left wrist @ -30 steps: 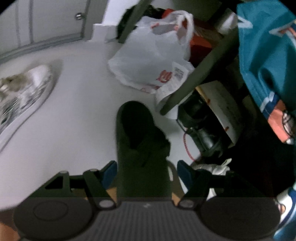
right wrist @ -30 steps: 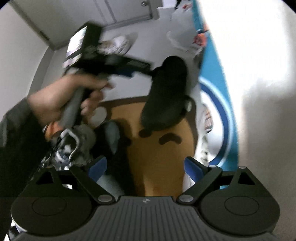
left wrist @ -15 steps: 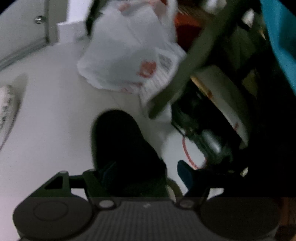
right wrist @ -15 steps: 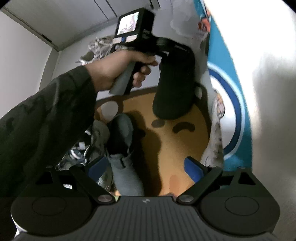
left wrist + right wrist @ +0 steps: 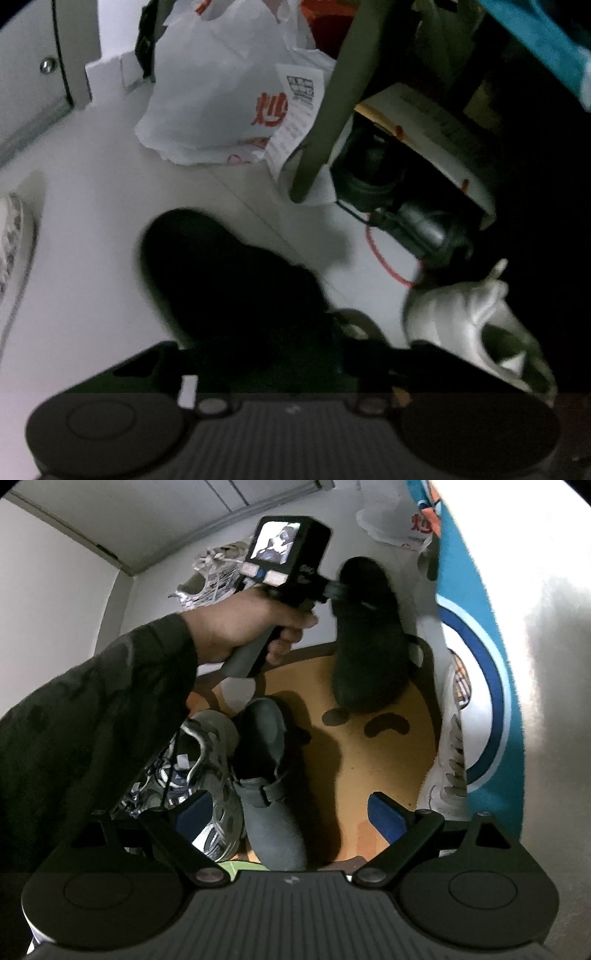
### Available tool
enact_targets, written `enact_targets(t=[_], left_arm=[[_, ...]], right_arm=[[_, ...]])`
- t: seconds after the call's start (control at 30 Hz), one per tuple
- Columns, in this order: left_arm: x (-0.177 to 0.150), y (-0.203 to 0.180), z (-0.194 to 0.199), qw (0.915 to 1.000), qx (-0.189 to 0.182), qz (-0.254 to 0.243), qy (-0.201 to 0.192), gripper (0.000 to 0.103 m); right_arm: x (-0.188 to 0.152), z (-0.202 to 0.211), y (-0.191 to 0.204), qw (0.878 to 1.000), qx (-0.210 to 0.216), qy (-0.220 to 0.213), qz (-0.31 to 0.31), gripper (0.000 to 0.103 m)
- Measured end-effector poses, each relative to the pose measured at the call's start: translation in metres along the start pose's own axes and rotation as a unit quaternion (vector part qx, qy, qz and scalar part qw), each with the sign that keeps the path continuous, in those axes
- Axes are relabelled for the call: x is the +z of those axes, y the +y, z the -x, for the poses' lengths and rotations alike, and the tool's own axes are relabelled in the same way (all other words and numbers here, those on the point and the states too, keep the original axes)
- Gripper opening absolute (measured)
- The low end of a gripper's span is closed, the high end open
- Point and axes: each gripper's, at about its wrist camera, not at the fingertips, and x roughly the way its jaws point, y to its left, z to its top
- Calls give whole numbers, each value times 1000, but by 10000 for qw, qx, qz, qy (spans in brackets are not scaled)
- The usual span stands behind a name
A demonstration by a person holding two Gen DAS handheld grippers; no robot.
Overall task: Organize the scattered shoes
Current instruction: 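Lift the black clog with the left tool and carry it over the mat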
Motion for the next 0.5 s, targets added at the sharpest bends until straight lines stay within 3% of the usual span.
enact_targets(t=[0.17, 0.37, 0.5], left_arm=[[-17, -2, 16, 9990, -393, 210, -64, 28], [-45, -30, 36, 9979, -634, -112, -112, 28], [-62, -41, 49, 9973, -714, 77, -167, 28]], right_arm=[[2, 6, 3, 9993, -178, -294, 136, 94], [6, 9, 2, 9976, -404, -542, 161, 94], [8, 14, 2, 9953, -538, -766, 244, 94]])
